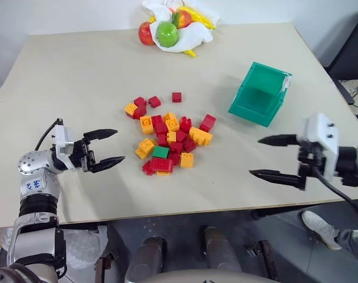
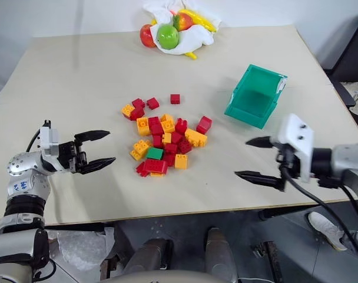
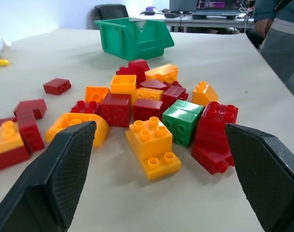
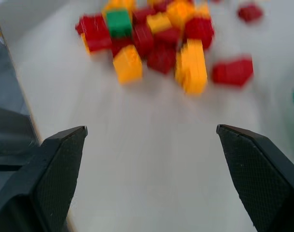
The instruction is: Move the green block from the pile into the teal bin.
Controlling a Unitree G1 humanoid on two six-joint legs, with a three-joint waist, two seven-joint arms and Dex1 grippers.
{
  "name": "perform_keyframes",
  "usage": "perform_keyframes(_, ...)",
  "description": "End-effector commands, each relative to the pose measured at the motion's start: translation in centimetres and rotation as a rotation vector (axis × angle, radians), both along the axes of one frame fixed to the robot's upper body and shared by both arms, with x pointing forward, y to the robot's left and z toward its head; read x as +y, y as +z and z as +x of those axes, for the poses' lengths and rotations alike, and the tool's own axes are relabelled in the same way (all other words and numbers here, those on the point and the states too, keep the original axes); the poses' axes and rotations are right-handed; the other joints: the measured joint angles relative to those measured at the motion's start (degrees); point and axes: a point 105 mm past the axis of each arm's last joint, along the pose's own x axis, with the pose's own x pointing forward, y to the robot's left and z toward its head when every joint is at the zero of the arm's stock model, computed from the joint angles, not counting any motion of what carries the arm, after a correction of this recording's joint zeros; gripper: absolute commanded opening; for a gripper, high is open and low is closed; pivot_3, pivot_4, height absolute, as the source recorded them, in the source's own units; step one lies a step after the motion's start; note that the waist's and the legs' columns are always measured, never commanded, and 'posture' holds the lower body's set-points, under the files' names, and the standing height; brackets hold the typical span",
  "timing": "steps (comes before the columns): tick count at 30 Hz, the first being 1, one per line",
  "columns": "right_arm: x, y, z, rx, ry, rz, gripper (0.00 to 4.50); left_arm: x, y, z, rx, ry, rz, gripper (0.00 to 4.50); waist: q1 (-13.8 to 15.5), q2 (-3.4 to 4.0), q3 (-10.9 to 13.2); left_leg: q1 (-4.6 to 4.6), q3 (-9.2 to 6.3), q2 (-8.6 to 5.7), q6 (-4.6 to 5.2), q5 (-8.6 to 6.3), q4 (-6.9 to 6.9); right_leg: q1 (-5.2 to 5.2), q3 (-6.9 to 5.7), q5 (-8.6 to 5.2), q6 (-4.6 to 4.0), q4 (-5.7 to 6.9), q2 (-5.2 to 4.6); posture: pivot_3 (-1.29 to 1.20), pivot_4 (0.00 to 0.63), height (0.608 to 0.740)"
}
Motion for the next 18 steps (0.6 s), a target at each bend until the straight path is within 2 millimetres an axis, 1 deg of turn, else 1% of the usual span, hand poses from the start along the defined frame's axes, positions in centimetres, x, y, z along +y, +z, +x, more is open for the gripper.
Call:
perform_keyframes(1,5.6,0.3,2.7,-0.009,-0.002,0.056,4.48,-0.3,0.1,-0.8,-0.033,-0.057,0.004,4.50,-0.3,-0.03,0.0,-0.03,0.00,0.01,-0.01,0.00,0.00,-0.01,-0.01,0.01,-0.02,-0.04,0.00,0.00,0.150,0.740)
perform_keyframes(3,8.9,0.5,3.9,0.006,0.019,0.053,4.48,-0.5,-0.1,-1.0,-0.036,-0.053,-0.008,4.50,-1.3,0.05,0.1,0.00,0.10,0.05,-0.05,0.01,0.00,-0.08,0.07,0.06,-0.07,-0.01,-0.01,0.00,0.150,0.740)
perform_keyframes(4,9.9,0.3,4.5,0.021,0.012,0.037,4.48,-0.5,-0.2,-1.1,-0.038,-0.051,-0.012,4.50,-1.3,0.06,0.1,-0.05,0.07,0.04,-0.11,0.07,-0.03,-0.17,0.06,0.06,-0.07,0.06,-0.02,0.00,0.150,0.740)
perform_keyframes(7,12.0,-0.7,5.8,0.038,-0.003,-0.031,4.48,-0.7,-0.5,-1.2,-0.039,-0.046,-0.018,4.50,-1.0,0.01,0.0,-0.21,-0.28,0.07,-0.15,0.07,-0.08,-0.21,-0.27,0.04,-0.12,0.21,0.03,0.00,0.150,0.740)
perform_keyframes(9,14.7,-1.1,6.7,0.029,0.015,-0.046,4.48,-0.8,-0.5,-1.4,-0.049,-0.030,-0.042,4.50,-1.4,0.02,0.0,-0.30,-0.42,-0.12,-0.03,0.01,-0.02,-0.22,-0.54,0.04,-0.13,0.28,-0.11,0.00,0.150,0.740)
perform_keyframes(11,16.3,-1.6,7.2,0.026,0.021,-0.072,4.48,-0.8,-0.4,-1.5,-0.057,-0.019,-0.055,4.50,-1.6,0.02,0.0,-0.31,-0.38,-0.18,0.04,-0.03,0.02,-0.22,-0.70,0.05,-0.13,0.28,-0.19,0.00,0.150,0.740)
perform_keyframes(14,17.8,-2.7,7.4,0.029,0.044,-0.139,4.48,-0.6,-0.6,-2.0,-0.060,-0.010,-0.055,4.50,-1.7,0.02,0.0,-0.31,-0.45,-0.11,0.01,-0.05,0.00,-0.23,-1.44,0.04,-0.18,0.27,-0.29,0.00,0.150,0.740)
perform_keyframes(16,18.5,-3.2,7.4,0.033,0.057,-0.170,4.48,-0.4,-0.6,-2.3,-0.061,-0.002,-0.053,4.50,-1.8,0.02,0.0,-0.30,-0.46,-0.12,0.01,-0.05,0.01,-0.22,-1.53,0.06,-0.22,0.29,-0.33,0.00,0.150,0.740)
perform_keyframes(18,18.7,-3.4,7.4,0.039,0.058,-0.184,4.48,-0.4,-0.7,-2.5,-0.062,0.002,-0.052,4.50,-1.8,0.03,0.0,-0.30,-0.46,-0.12,0.00,-0.05,0.09,-0.19,-1.57,0.06,-0.23,0.30,-0.32,0.00,0.150,0.740)
